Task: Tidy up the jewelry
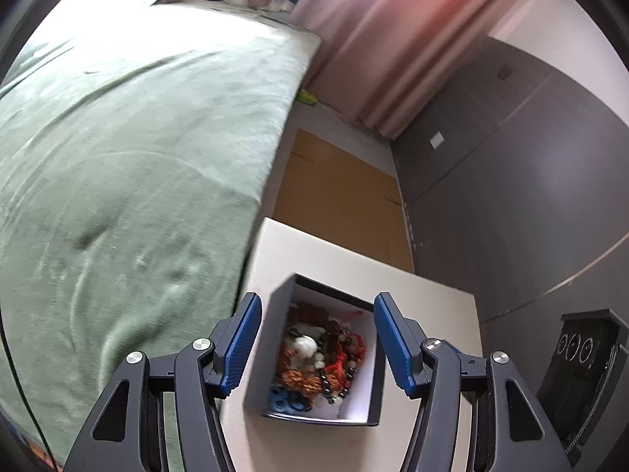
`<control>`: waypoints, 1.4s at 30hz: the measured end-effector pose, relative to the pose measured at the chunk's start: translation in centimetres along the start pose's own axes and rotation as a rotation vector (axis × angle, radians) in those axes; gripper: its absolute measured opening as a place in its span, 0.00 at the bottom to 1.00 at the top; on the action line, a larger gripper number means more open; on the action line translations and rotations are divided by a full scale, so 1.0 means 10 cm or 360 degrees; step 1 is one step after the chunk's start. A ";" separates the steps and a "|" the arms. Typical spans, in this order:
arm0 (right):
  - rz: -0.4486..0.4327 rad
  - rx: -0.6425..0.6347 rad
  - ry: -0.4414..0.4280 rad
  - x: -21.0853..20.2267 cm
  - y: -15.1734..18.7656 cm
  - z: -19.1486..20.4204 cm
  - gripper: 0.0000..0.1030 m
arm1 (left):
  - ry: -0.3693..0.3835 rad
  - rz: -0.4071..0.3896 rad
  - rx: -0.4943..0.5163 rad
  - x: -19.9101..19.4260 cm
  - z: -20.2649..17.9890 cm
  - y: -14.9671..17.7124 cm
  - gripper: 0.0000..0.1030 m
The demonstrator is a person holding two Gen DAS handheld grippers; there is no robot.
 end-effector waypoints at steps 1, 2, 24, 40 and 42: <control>0.0003 -0.0002 -0.0035 0.04 0.00 0.06 0.14 | -0.0004 -0.0009 -0.0017 -0.02 0.04 -0.02 0.59; 0.0005 -0.0001 -0.0057 0.07 0.00 0.10 0.14 | -0.0005 -0.0016 -0.0032 -0.04 0.08 -0.03 0.59; 0.0027 0.0038 0.0102 -0.03 0.06 -0.15 0.57 | -0.0091 -0.0034 0.0096 -0.18 0.05 0.08 0.59; -0.0046 -0.0007 0.0290 -0.74 0.23 -0.54 0.92 | -0.0048 -0.0099 0.0480 -0.27 -0.65 0.58 0.84; -0.0057 -0.0025 0.0304 -0.81 0.26 -0.58 0.96 | -0.0038 -0.0110 0.0492 -0.29 -0.71 0.64 0.88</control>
Point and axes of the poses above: each gripper's, at about its wrist camera, not at the fingertips, and x roughly the way its jaws point, z to its left, y to its underside, the point moved 8 cm from there along x, roughly the way its jaws point, and after that the axes turned 4 degrees about x, right-handed, at the moved point
